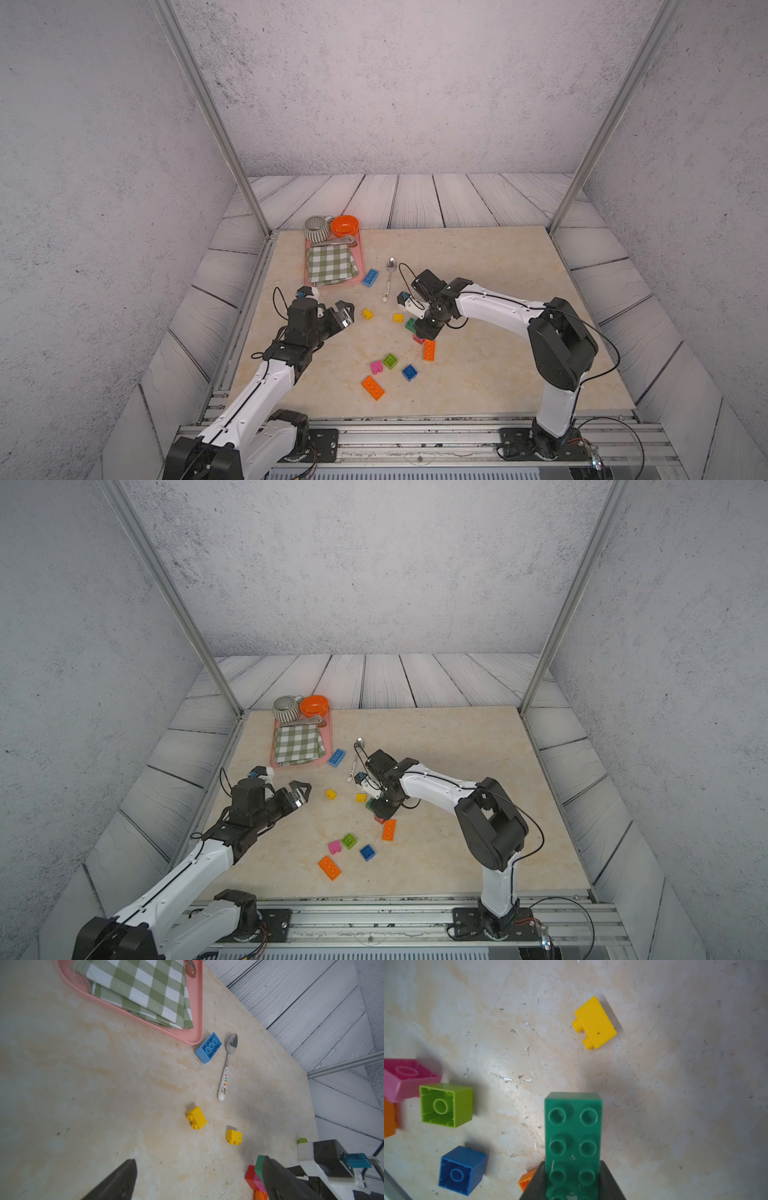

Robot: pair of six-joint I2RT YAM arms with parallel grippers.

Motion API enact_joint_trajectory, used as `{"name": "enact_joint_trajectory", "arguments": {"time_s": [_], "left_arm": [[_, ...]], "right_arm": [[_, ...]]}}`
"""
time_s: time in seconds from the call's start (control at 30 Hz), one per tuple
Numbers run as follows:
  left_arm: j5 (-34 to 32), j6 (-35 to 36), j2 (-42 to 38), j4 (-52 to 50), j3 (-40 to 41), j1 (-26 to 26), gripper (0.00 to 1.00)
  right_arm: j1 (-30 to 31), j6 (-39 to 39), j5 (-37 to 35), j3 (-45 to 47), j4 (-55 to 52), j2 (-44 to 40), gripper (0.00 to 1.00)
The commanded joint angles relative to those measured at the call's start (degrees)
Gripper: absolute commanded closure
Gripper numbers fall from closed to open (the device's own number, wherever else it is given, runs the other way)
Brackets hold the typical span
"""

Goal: Assemble the letter p with lego
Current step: Assemble the lego brick with the lego brick.

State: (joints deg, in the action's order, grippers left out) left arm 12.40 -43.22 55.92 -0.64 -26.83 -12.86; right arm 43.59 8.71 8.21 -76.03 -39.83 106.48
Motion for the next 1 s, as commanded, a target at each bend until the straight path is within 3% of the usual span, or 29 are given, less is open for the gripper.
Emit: {"name": "enact_joint_trajectory", "arguments": {"time_s": [0.0,0.53,0.83,0.97], "left_arm": [[0.6,1.5,0.3,0.5,0.1,0.5,0.02],[1.0,2.6,1.2,-0.7,-1.0,0.4,0.02],[0.7,5.6,10.8,-4.7,-6.3,-1.2,0.01],[-1.1,7.0,15.4,-8.9,-10.5,-2.4,0.0]], "right_arm": [[0.4,-0.4,-0.1,2.6,-5.6,0.9,0.58],[0.0,-8.2,-5.7,7.2,0.9,-13.1,0.26],[-3.1,-17.9,-5.9,14.6,8.5,-23.6,0.01],[-3.8,-23.3,-7.5,16.7,12.0,-25.3,0.01]]}}
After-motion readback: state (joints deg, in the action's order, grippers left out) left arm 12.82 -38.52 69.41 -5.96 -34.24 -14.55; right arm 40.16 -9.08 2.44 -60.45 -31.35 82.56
